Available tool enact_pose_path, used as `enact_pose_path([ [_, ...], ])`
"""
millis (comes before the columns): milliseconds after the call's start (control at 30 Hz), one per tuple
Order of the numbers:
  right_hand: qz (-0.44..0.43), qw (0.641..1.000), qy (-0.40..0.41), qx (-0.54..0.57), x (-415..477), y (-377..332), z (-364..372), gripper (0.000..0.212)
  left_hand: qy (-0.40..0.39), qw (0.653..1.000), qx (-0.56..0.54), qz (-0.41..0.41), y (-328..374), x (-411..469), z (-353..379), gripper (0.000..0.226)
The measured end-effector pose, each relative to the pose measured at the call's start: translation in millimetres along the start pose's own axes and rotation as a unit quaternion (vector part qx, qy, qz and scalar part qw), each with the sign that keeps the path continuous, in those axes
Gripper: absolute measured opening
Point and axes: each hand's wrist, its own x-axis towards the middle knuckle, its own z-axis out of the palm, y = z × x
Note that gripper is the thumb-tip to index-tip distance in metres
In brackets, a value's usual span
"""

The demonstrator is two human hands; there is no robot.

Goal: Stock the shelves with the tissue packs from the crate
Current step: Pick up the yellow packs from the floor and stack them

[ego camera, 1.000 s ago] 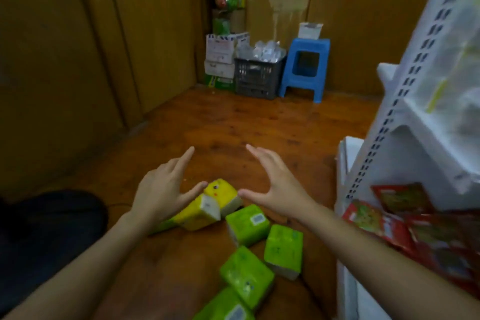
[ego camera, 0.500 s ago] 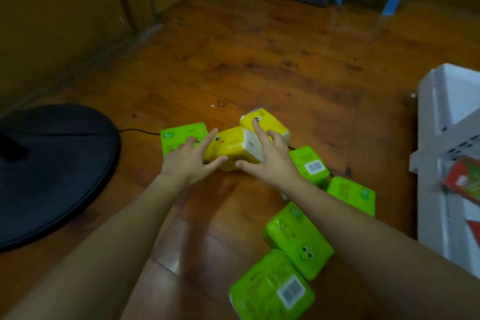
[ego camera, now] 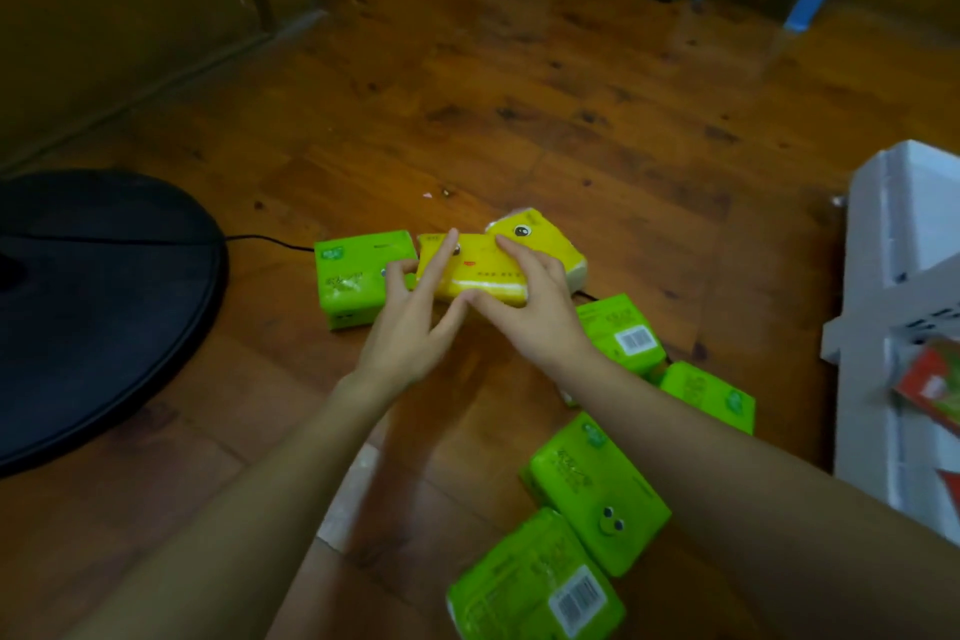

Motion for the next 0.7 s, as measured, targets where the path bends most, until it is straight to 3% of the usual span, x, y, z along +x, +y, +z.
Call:
enact_pose_path([
  [200,-0.079,0.991,0.104,0.025,-9.8,-45.7,-39.4,0.077,0.122,0.986,-0.023,0.111,53.6,12.7,-23.9,0.065],
  [433,-0.154,0.972,0.175,0.004,-59.0,-112.7,-150.9,0.073,0.148,0.96,-0.056,0.23,173.1,7.3,-62.3,0.051],
  [700,-0.242,0.946,0.217,-0.021,-136.3,-207.2,-276.2,0.078,0.225,0.897,-0.056,0.376,336.6,-28.8,-114.6,0.052],
])
